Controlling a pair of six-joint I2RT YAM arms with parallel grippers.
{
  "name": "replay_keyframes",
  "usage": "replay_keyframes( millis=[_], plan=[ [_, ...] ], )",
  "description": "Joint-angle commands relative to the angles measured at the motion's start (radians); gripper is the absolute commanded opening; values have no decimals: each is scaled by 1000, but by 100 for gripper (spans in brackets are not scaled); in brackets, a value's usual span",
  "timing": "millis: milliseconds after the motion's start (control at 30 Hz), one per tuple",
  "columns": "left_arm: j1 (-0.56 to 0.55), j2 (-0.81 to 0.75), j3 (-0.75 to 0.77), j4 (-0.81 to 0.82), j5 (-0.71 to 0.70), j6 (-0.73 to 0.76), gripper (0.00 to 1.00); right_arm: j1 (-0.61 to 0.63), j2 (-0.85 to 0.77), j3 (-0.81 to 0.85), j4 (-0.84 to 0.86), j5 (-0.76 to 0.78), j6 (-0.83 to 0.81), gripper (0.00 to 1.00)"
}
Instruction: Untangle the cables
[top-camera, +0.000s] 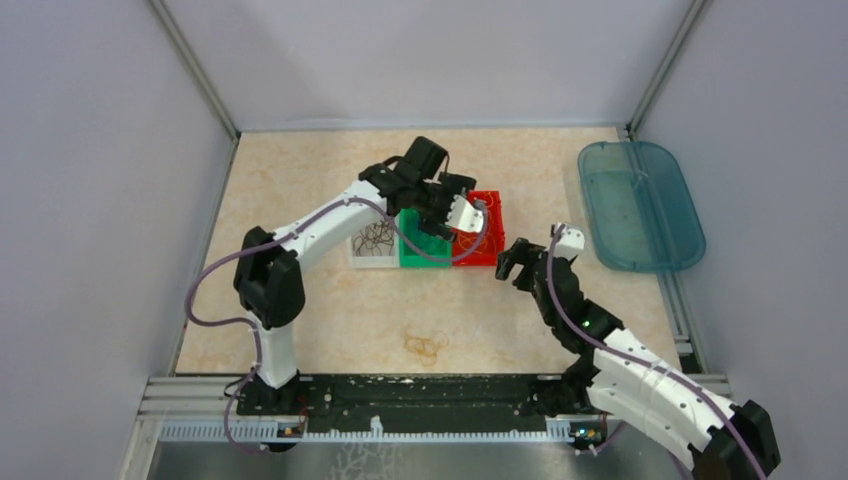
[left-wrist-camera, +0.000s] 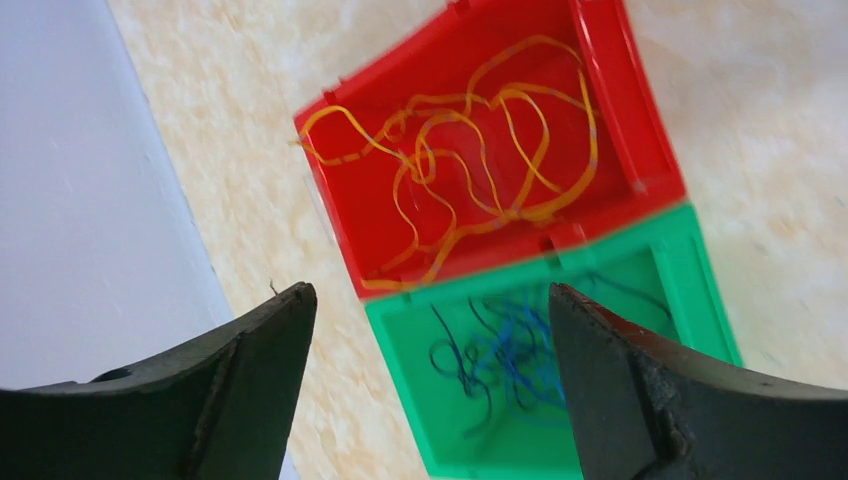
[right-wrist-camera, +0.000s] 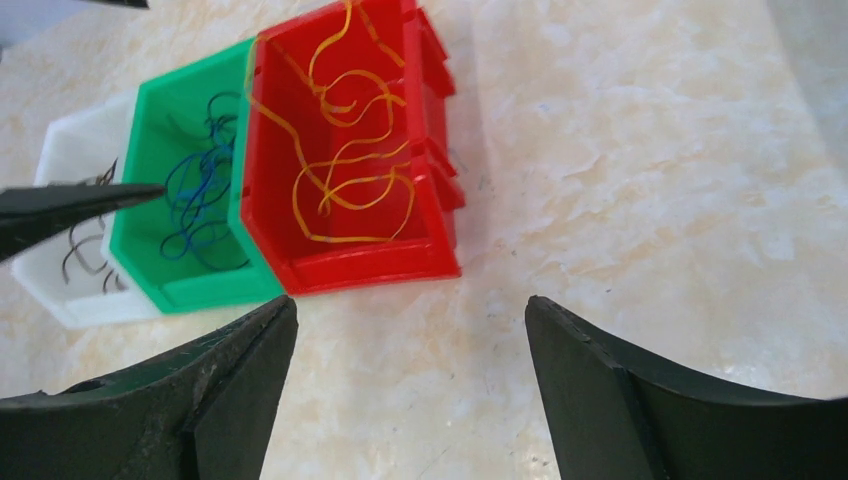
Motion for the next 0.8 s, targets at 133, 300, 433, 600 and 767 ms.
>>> replay_keyframes(
  millis=[133,300,433,600,767],
  plan=[
    [165,-190,36,-278,73,-66,91,-6,111,72,172,-468,-171,87],
    [274,-338,-89,-181,88,-346,99,120,242,78,201,-649,-204,99],
    [326,-435,-215,-107,59,-520,99,256,347,70,269,-710,-232,99],
    [455,-473,-238,-135,104,-661,99,335,451,89,316,-791,-287,89],
    [577,-472,-230,-179,111,-721,99,386,566,108,353,-801,-367,86]
  ],
)
